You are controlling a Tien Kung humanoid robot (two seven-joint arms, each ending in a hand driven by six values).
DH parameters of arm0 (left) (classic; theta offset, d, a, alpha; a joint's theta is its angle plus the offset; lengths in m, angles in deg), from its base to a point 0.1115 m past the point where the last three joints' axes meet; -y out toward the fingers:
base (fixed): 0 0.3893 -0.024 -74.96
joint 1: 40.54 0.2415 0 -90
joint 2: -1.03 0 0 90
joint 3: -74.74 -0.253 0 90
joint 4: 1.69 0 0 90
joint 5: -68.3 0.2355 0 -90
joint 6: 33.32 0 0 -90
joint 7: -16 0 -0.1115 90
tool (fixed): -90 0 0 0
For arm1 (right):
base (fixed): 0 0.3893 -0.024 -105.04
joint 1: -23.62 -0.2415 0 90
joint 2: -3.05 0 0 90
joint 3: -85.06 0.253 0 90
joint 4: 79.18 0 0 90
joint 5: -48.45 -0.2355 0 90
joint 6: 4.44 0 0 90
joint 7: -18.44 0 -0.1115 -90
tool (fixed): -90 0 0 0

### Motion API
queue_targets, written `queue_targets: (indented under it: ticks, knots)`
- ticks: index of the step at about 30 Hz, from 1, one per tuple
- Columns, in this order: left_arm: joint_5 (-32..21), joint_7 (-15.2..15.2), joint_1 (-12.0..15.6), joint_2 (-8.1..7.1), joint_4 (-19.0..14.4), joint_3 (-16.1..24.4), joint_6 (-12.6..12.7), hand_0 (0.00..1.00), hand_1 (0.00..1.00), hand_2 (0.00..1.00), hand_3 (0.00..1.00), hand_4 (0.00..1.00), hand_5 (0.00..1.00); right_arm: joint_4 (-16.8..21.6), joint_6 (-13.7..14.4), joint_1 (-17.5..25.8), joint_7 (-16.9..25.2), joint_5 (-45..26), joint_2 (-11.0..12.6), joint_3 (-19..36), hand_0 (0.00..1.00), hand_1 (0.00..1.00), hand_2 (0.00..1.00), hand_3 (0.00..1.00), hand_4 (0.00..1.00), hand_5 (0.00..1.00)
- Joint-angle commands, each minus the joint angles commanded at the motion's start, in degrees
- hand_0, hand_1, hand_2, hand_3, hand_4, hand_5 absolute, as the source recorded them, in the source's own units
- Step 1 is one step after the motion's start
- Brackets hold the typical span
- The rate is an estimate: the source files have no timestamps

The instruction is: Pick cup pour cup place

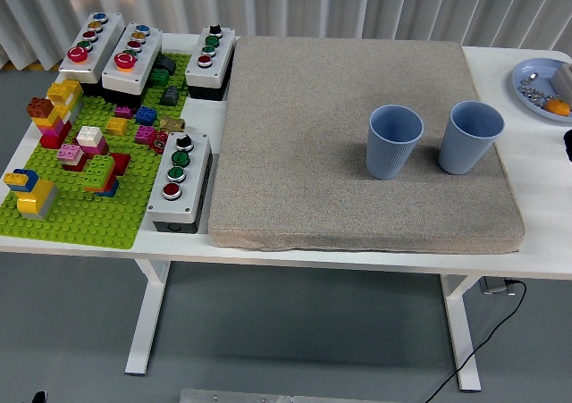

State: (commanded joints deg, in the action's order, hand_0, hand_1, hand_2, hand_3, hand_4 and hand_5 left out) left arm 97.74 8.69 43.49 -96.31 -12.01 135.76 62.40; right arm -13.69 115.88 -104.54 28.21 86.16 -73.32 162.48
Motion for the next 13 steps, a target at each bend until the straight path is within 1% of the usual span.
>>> queue_targets:
  ticks: [13]
  knots:
    - [-0.35, 0.05, 0.11, -0.09, 0.00, -0.49, -0.08, 0.708, 0.659, 0.730, 0.666, 0.459, 0.965, 0.00, -0.04, 0.06, -0.03, -0.03, -0.12, -0.21, 0.912, 0.819, 0.855, 0.829, 0.700, 0.715]
